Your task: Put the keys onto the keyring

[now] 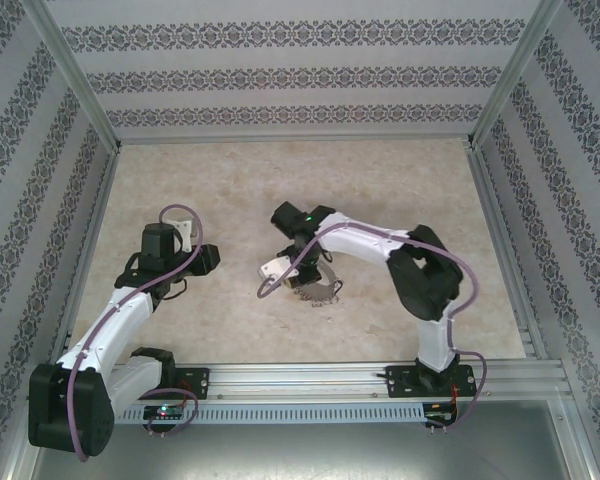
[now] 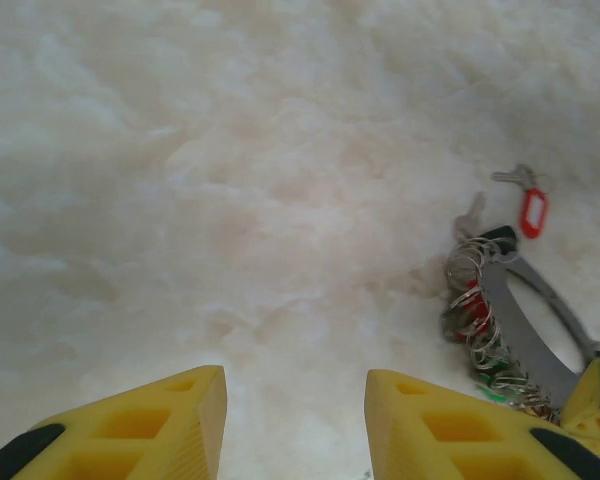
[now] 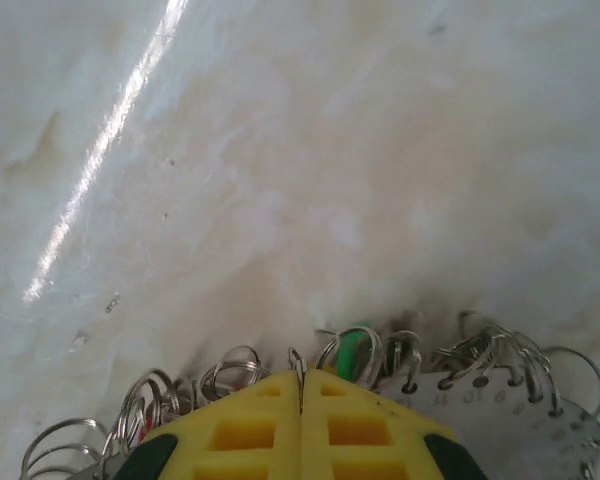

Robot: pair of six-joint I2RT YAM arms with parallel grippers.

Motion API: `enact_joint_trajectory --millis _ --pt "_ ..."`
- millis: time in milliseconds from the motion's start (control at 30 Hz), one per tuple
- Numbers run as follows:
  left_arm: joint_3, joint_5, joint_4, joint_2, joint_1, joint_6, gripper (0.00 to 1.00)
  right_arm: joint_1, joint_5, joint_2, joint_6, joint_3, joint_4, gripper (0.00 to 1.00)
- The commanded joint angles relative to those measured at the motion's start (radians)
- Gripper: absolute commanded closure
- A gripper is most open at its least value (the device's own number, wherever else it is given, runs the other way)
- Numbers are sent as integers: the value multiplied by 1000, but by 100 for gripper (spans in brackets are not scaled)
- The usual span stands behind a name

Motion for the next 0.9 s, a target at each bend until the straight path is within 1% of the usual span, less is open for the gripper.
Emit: enact_joint_trajectory --millis 0,100,167,233,333,400,467,600,700,767,867 --pt "38 138 110 -2 8 41 58 -93 -234 -143 139 -75 172 100" --pt "54 203 169 5 -21 83 58 -179 -382 -219 273 -164 337 100" --pt "49 220 219 -6 -53 115 57 -219 -449 -260 361 -214 441 100" --pt "44 237 285 -14 -100 161 56 -251 -509 -294 470 -258 552 100" --pt "65 217 325 4 -190 234 54 -285 -577 -328 655 -318 737 100" --pt "94 200 329 41 -247 274 53 -297 -604 -342 776 -358 873 100" --pt "119 199 360 86 -278 283 51 -300 -629 -353 883 -389 992 100" --pt "137 202 453 138 -286 290 51 -302 -635 -367 1063 -433 1189 100" --pt "167 202 437 174 -286 347 52 -302 -630 -367 1217 -471 1374 100" --pt "194 210 419 197 -287 381 52 -300 -626 -367 1270 -475 1423 100" --pt "227 212 422 220 -286 401 52 -289 -616 -376 1281 -474 1430 100"
